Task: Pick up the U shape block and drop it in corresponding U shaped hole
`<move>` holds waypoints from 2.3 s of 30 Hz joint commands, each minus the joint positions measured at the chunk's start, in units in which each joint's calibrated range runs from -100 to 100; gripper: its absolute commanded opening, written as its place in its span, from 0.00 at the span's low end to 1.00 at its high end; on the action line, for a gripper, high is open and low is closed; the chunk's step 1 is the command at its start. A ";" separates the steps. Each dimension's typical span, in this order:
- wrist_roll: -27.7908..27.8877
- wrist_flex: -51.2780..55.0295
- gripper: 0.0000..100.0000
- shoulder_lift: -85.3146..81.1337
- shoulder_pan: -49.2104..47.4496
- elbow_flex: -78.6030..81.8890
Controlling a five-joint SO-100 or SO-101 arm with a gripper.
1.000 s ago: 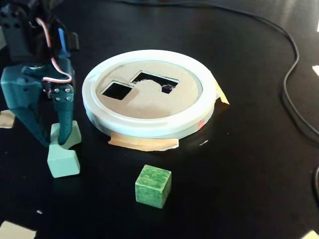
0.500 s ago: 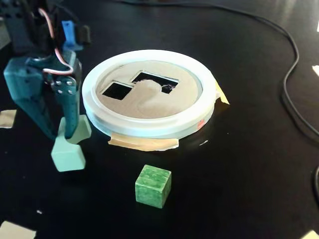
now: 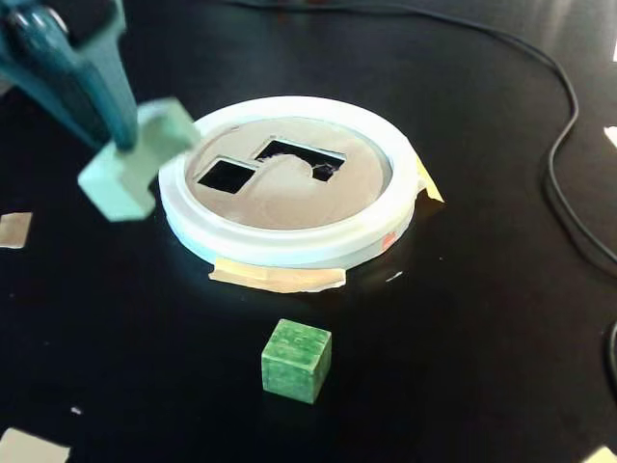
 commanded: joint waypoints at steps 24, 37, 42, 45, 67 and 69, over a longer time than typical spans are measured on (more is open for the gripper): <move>-42.34 -23.80 0.05 10.86 -18.70 -5.33; -55.09 -34.24 0.05 26.53 -27.31 -5.42; -57.63 -34.54 0.05 29.31 -31.68 -5.97; -58.95 -34.44 0.05 32.89 -34.55 -10.34; -58.71 -33.03 0.05 51.07 -35.05 -27.92; -58.71 -32.93 0.06 51.16 -34.93 -27.37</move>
